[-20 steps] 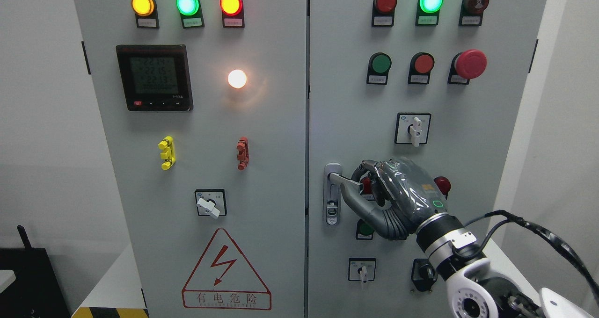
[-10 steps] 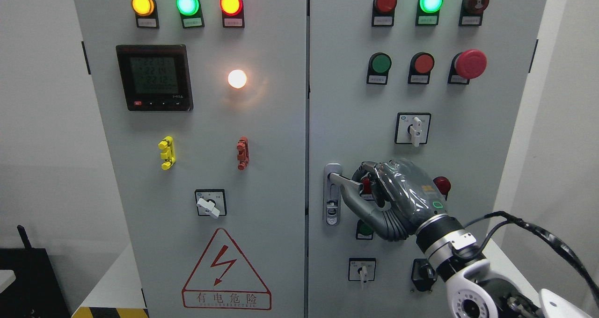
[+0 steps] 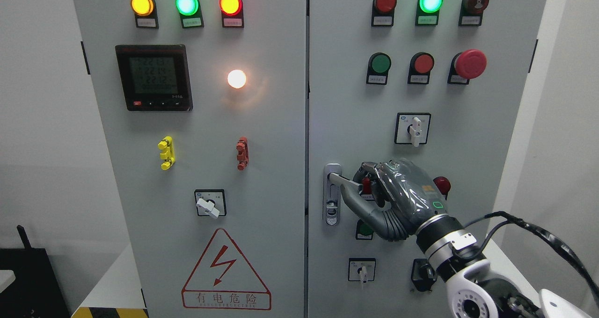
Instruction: Release door handle
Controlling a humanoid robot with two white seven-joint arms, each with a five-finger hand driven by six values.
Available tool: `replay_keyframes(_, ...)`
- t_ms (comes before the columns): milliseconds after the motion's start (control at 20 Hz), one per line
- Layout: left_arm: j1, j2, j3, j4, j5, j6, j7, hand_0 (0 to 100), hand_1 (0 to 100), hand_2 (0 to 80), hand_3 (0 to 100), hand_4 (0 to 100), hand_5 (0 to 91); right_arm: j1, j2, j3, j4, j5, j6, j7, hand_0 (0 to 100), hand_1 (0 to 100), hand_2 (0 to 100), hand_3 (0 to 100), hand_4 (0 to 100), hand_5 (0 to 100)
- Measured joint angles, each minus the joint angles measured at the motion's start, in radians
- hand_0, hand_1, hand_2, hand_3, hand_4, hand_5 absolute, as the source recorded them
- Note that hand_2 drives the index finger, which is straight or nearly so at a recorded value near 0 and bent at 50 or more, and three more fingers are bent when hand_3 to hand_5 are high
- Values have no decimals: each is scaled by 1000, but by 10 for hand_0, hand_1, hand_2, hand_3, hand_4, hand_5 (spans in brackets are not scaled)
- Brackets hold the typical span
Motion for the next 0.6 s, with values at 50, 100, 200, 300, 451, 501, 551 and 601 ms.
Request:
replay_keyframes(50, 0, 0, 0, 0, 0, 0, 0, 120, 389, 0, 0, 0, 0, 0, 0, 0, 0, 0, 0, 0, 523, 102, 562, 1000, 1000, 1000)
replay_keyframes(100, 0, 0, 0, 0, 0, 0, 0, 120, 389, 0, 0, 0, 0, 0, 0, 0, 0, 0, -1, 0, 523, 102, 564, 1000, 1000, 1000)
replay_keyframes(200, 0, 0, 0, 0, 0, 0, 0, 120, 389, 0, 0, 0, 0, 0, 0, 0, -1, 0, -1, 0, 524, 102, 568, 1000, 1000, 1000)
replay_keyframes(300, 0, 0, 0, 0, 0, 0, 0, 120, 389, 0, 0, 0, 0, 0, 0, 0, -1, 0, -1, 0, 525, 101, 574, 1000, 1000, 1000)
replay_keyframes(451, 0, 0, 0, 0, 0, 0, 0, 120, 389, 0, 0, 0, 0, 1, 0, -1, -1, 0, -1, 0, 527, 100, 580, 1000, 1000, 1000)
replay_keyframes(501, 0, 0, 0, 0, 0, 0, 0, 120, 389, 0, 0, 0, 0, 1, 0, -1, -2, 0, -1, 0, 527, 100, 582, 1000, 1000, 1000)
replay_keyframes(551, 0, 0, 0, 0, 0, 0, 0, 120, 389, 0, 0, 0, 0, 1, 0, -1, -2, 0, -1, 0, 527, 100, 586, 1000, 1000, 1000)
replay_keyframes(601, 0, 0, 0, 0, 0, 0, 0, 120, 389, 0, 0, 0, 0, 1, -1, -1, -2, 0, -1, 0, 528, 100, 593, 1000, 1000, 1000)
